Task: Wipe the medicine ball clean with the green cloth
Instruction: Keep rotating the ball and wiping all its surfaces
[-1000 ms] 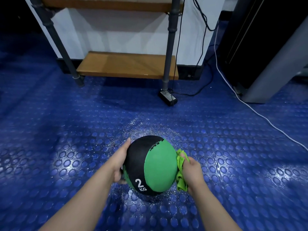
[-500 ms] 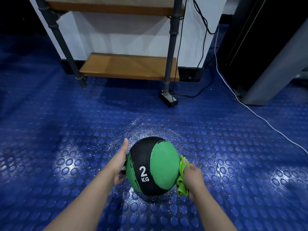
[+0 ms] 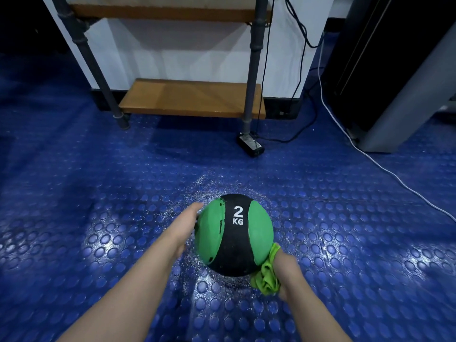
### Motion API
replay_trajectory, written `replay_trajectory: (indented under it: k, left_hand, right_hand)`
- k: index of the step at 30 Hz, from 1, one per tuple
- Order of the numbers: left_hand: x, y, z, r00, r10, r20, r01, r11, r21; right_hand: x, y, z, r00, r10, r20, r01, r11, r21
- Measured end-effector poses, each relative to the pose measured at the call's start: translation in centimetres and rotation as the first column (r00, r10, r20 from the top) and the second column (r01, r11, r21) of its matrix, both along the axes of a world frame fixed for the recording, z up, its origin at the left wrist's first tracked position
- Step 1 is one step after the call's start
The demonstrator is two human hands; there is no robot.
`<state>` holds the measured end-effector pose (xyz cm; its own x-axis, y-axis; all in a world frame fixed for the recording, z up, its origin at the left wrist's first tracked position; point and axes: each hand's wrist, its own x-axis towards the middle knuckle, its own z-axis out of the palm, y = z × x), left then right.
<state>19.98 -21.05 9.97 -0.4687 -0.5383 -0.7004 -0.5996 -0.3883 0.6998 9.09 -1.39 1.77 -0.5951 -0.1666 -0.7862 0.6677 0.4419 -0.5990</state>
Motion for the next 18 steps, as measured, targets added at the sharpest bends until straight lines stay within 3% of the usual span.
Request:
replay_trajectory:
  k: [4, 8, 11, 14, 16, 18]
  left_hand:
    - [-0.6, 0.3, 0.5, 1.000, -0.014, -0.022, 0.014, 1.000, 0.016]
    - [-0.2, 1.6, 0.3, 0.998, -0.014, -0.067, 0.018, 0.997, 0.071]
    - [0.1, 1.4, -1.0, 0.995, -0.028, -0.098, 0.010, 0.984, -0.179]
    - [-0.4, 1.2, -1.5, 0.990, -0.137, 0.005, 0.122, 0.859, -0.497]
    - [-1.0, 1.1, -1.4, 0.986, -0.161, 0.041, 0.154, 0.792, -0.590]
    - [-1.5, 0.9, -1.2, 0.982, -0.188, -0.015, 0.141, 0.783, -0.606]
  right_hand:
    - [-0.2, -0.1, 0.3, 0.999, -0.006, 0.040, 0.008, 0.999, -0.032]
    - [-0.4, 0.2, 0.9, 0.997, 0.050, -0.055, -0.053, 0.998, -0.044]
    - [-0.7, 0.2, 3.1, 0.932, 0.065, -0.358, -0.069, 0.998, 0.001]
    - [-0.4, -0.7, 7.5, 0.762, -0.050, -0.646, -0.030, 0.993, -0.113]
    - [-0.2, -2.0, 9.3, 0.683, -0.081, -0.726, -0.103, 0.973, -0.205]
    - [-0.1, -3.3, 9.8, 0.595, 0.003, -0.803, -0.255, 0.949, -0.186]
